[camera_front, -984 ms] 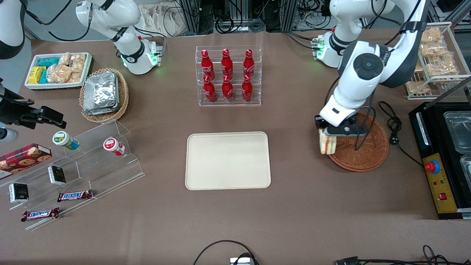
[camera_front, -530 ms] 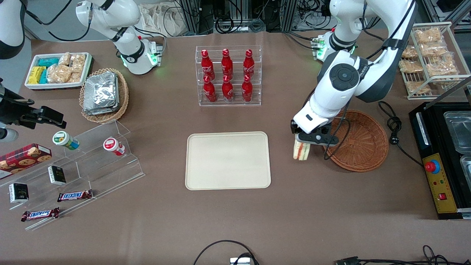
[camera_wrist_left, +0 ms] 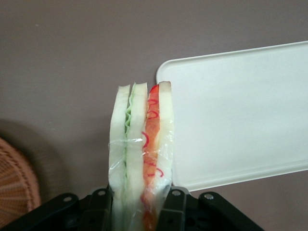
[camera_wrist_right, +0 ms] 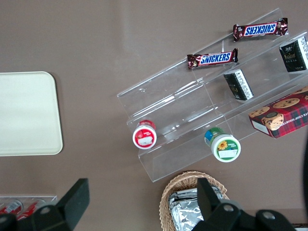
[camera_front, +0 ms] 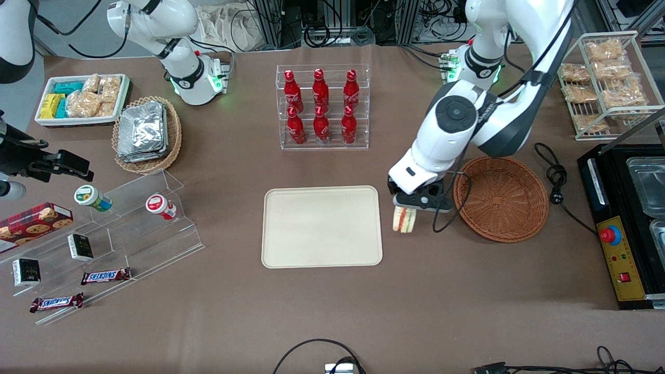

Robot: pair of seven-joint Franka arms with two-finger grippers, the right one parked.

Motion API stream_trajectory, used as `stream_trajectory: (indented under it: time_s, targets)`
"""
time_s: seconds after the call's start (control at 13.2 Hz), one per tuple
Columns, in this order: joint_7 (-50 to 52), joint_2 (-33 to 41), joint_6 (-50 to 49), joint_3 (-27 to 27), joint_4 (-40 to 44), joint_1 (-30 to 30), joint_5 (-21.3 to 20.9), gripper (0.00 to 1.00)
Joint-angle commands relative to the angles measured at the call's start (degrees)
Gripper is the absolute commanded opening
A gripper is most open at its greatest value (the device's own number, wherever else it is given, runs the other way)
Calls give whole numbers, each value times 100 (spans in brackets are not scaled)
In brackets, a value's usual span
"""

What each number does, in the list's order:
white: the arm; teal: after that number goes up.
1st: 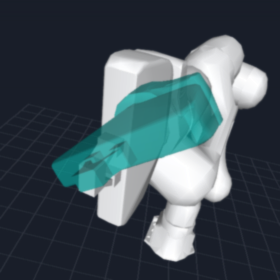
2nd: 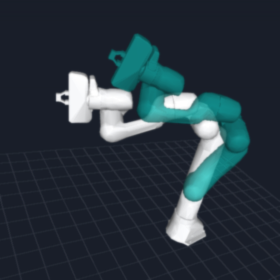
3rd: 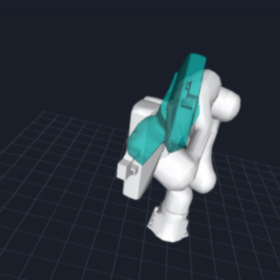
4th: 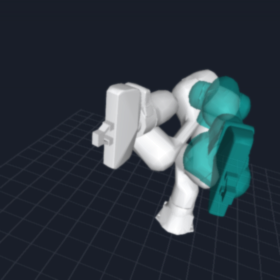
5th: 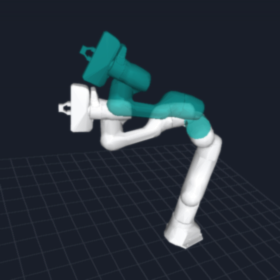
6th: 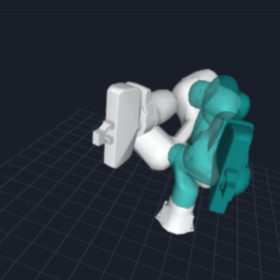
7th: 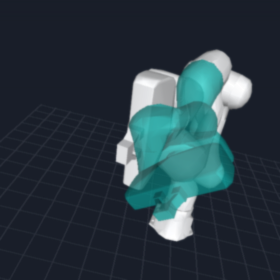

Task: Place sandwich from basket to tray
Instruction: 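Carry the sandwich with the left gripper over the cream tray, then lower the sandwich onto the tray and open the left gripper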

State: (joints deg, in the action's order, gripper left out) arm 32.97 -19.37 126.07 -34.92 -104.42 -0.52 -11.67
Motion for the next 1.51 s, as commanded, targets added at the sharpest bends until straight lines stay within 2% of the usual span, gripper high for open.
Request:
stream_trajectory:
  time_s: [0.0, 0.3, 0.53, 0.76, 1.14, 1.44]
  targets:
    - [586, -698, -407, -23, 860, -351, -405, 31]
    - [1114, -1471, -505, -14, 1493, -703, -819, 31]
    - [1413, -1868, -461, -6, 1626, -887, -1152, 31]
    - [1571, -2289, -443, 21, 1942, -1011, -1215, 31]
    - [1844, -2545, -242, 82, 1969, -1161, -1232, 31]
    - [2073, -2826, -110, 74, 1961, -1170, -1619, 31]
